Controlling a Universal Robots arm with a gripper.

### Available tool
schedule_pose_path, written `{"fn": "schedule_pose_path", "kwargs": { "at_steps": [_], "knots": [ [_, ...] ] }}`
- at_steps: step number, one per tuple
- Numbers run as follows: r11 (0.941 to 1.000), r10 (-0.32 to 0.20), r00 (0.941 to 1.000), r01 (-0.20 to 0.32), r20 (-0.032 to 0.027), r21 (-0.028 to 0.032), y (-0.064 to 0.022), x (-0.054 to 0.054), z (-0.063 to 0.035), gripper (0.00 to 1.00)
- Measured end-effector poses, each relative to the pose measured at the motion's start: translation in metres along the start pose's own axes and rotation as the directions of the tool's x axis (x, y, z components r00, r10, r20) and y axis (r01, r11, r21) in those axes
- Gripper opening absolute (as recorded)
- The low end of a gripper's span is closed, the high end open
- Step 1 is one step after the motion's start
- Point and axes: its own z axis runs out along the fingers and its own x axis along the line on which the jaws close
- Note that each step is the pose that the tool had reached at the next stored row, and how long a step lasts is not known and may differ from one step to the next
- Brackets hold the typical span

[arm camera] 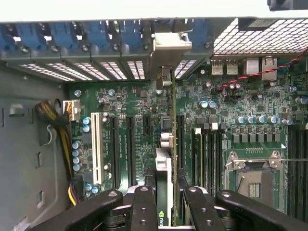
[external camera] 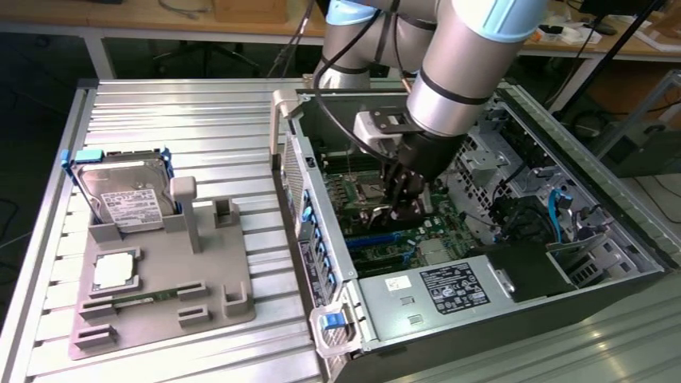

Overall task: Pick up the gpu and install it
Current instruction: 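Insert the gpu into the slot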

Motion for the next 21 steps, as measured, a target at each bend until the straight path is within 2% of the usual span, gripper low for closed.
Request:
{"fn": "schedule_pose_path", "kwargs": {
  "at_steps": [5,14,18,21],
  "knots": [
    [0.9999,0.017,0.9999,-0.017,0.0006,0.0002,0.0033,0.0,0.0092,0.27],
    [0.9998,0.019,0.9998,-0.019,-0.0004,-0.0001,0.0033,0.0,0.0199,0.27],
    [0.9998,0.019,0.9998,-0.019,0.0005,0.0002,0.0056,0.0,0.0223,0.27],
    [0.9998,0.019,0.9998,-0.019,0.0013,-0.0021,0.0056,0.0,0.0204,0.27]
  ]
}}
